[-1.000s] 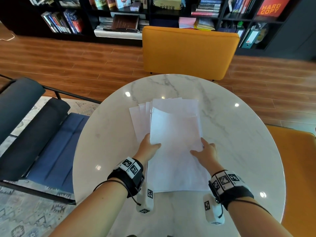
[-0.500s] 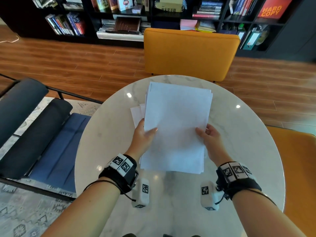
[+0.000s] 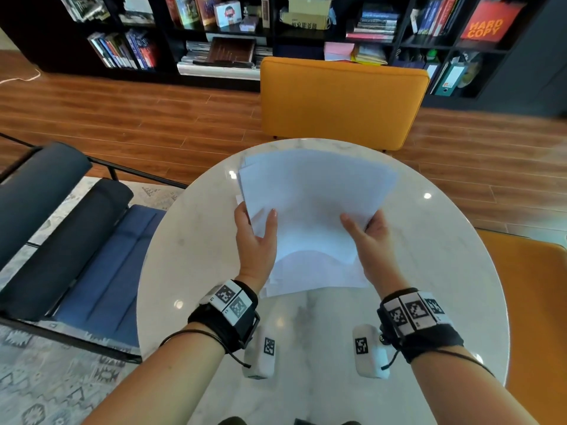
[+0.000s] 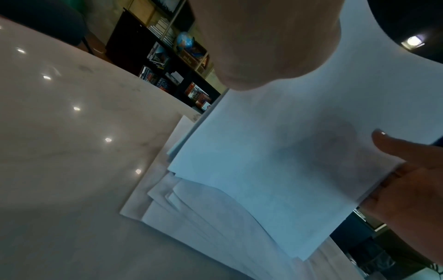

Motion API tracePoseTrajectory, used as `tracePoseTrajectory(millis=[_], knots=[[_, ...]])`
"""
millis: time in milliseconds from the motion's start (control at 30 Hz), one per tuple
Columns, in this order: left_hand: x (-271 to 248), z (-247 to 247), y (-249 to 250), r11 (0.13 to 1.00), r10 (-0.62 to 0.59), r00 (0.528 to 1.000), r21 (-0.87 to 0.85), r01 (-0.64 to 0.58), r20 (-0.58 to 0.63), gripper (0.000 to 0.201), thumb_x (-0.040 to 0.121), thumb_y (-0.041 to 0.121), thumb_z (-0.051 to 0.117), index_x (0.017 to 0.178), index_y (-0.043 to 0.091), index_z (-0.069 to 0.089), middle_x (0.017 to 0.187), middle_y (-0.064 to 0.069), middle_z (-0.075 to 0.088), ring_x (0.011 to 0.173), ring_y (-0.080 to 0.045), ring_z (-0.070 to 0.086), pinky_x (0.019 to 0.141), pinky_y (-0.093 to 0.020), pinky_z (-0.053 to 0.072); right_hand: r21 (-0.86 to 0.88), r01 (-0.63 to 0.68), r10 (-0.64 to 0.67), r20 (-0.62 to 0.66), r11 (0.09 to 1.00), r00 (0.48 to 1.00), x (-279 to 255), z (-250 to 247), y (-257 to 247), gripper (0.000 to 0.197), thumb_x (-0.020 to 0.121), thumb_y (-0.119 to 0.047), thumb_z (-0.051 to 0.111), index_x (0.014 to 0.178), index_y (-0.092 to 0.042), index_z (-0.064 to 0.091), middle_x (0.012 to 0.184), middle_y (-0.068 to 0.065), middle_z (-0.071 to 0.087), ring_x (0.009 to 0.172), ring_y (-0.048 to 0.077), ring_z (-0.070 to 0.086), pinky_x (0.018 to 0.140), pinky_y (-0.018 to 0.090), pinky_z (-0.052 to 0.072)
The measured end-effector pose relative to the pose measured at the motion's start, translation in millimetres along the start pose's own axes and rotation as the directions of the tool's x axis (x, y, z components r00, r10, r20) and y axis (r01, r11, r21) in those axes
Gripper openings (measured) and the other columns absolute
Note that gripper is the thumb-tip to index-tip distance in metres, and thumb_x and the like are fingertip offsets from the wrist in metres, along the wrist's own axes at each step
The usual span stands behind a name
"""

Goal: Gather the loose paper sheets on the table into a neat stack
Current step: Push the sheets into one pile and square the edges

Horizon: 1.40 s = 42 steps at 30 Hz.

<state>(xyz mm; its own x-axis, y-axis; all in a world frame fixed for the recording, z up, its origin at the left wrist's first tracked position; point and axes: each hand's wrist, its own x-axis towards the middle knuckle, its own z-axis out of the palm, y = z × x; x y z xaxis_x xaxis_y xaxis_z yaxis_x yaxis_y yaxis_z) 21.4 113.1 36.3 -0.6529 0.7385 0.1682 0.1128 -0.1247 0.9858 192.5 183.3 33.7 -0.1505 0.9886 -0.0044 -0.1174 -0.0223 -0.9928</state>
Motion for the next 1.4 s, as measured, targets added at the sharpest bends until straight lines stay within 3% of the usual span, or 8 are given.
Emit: tracePoseTrajectory(millis=[233, 367, 567, 867, 967, 1133, 1267, 1400], knots=[[3, 2, -17, 0.993, -0.048, 0.992, 0.114, 0.034, 0.117, 0.040, 0.099, 0.021, 0.036, 0.136, 0.008, 0.029, 0.137, -0.005, 0.045, 0.121, -0.013, 0.047, 0.103, -0.015, 0.037, -0.167, -0.107, 0.104, -0.027, 0.980, 0.994, 8, 2, 13, 0.021, 0.086, -0.019, 0.064, 0.105, -0.026, 0.060, 0.103, -0.003, 0.069, 0.104, 0.021, 0.066, 0.092, 0.037, 0.052], [3, 3, -22, 0.985, -0.097, 0.981, 0.160, 0.070, 0.167, 0.031, 0.100, 0.013, 0.030, 0.131, 0.013, 0.034, 0.112, 0.017, 0.048, 0.096, 0.017, 0.049, 0.083, 0.006, 0.029, -0.251, -0.153, 0.134, -0.092, 0.956, 0.987, 14, 4, 19, 0.022, 0.090, -0.019, 0.057, 0.112, -0.014, 0.061, 0.101, 0.002, 0.067, 0.099, 0.023, 0.064, 0.087, 0.037, 0.052], [22, -6, -28, 0.953, -0.225, 0.938, 0.258, 0.156, 0.263, 0.022, 0.096, 0.019, 0.041, 0.116, 0.014, 0.050, 0.101, 0.001, 0.060, 0.090, -0.012, 0.059, 0.083, -0.028, 0.047, -0.284, -0.162, 0.118, -0.166, 0.945, 0.979, 28, -13, 18, 0.034, 0.087, -0.015, 0.058, 0.121, -0.016, 0.056, 0.108, 0.004, 0.067, 0.096, 0.022, 0.065, 0.083, 0.034, 0.052], [63, -31, -29, 0.896, -0.419, 0.901, 0.210, 0.391, 0.115, 0.017, 0.094, 0.019, 0.046, 0.099, 0.013, 0.061, 0.081, -0.003, 0.061, 0.075, -0.017, 0.058, 0.070, -0.027, 0.048, -0.427, -0.363, 0.299, -0.212, 0.828, 0.930, 64, -55, 3, 0.037, 0.086, -0.012, 0.062, 0.122, -0.005, 0.056, 0.110, 0.012, 0.063, 0.093, 0.028, 0.060, 0.086, 0.041, 0.051], [73, -44, -45, 0.811, -0.544, 0.839, 0.273, 0.518, 0.023, 0.023, 0.085, 0.020, 0.053, 0.106, 0.011, 0.061, 0.095, -0.007, 0.059, 0.086, -0.020, 0.054, 0.079, -0.034, 0.048, -0.511, -0.423, 0.348, -0.240, 0.749, 0.906, 67, -76, 12, 0.035, 0.087, -0.010, 0.061, 0.120, 0.001, 0.058, 0.114, 0.019, 0.064, 0.090, 0.026, 0.057, 0.080, 0.034, 0.046], [75, -49, -59, 0.616, -0.757, 0.653, 0.300, 0.728, -0.030, 0.006, 0.080, 0.007, 0.054, 0.076, 0.005, 0.056, 0.069, -0.006, 0.049, 0.062, -0.020, 0.046, 0.061, -0.028, 0.039, -0.627, -0.494, 0.415, -0.282, 0.603, 0.865, 63, -88, 39, 0.040, 0.085, -0.011, 0.062, 0.121, 0.004, 0.055, 0.121, 0.024, 0.062, 0.098, 0.034, 0.059, 0.082, 0.033, 0.042], [82, -48, -65, 0.587, -0.789, 0.613, 0.252, 0.769, -0.033, 0.014, 0.081, 0.001, 0.046, 0.070, 0.004, 0.053, 0.062, -0.009, 0.046, 0.053, -0.022, 0.043, 0.053, -0.029, 0.037, -0.607, -0.542, 0.426, -0.341, 0.581, 0.838, 66, -85, 52, 0.042, 0.083, -0.009, 0.064, 0.121, 0.008, 0.055, 0.116, 0.023, 0.063, 0.103, 0.036, 0.060, 0.084, 0.035, 0.043], [93, -41, -71, 0.592, -0.799, 0.599, 0.228, 0.773, 0.044, 0.017, 0.084, 0.005, 0.048, 0.070, 0.009, 0.056, 0.068, -0.007, 0.052, 0.061, -0.021, 0.053, 0.070, -0.038, 0.051, -0.616, -0.558, 0.433, -0.359, 0.555, 0.827, 79, -77, 58, 0.038, 0.082, -0.013, 0.063, 0.111, 0.010, 0.062, 0.110, 0.028, 0.065, 0.100, 0.040, 0.063, 0.088, 0.045, 0.050]])
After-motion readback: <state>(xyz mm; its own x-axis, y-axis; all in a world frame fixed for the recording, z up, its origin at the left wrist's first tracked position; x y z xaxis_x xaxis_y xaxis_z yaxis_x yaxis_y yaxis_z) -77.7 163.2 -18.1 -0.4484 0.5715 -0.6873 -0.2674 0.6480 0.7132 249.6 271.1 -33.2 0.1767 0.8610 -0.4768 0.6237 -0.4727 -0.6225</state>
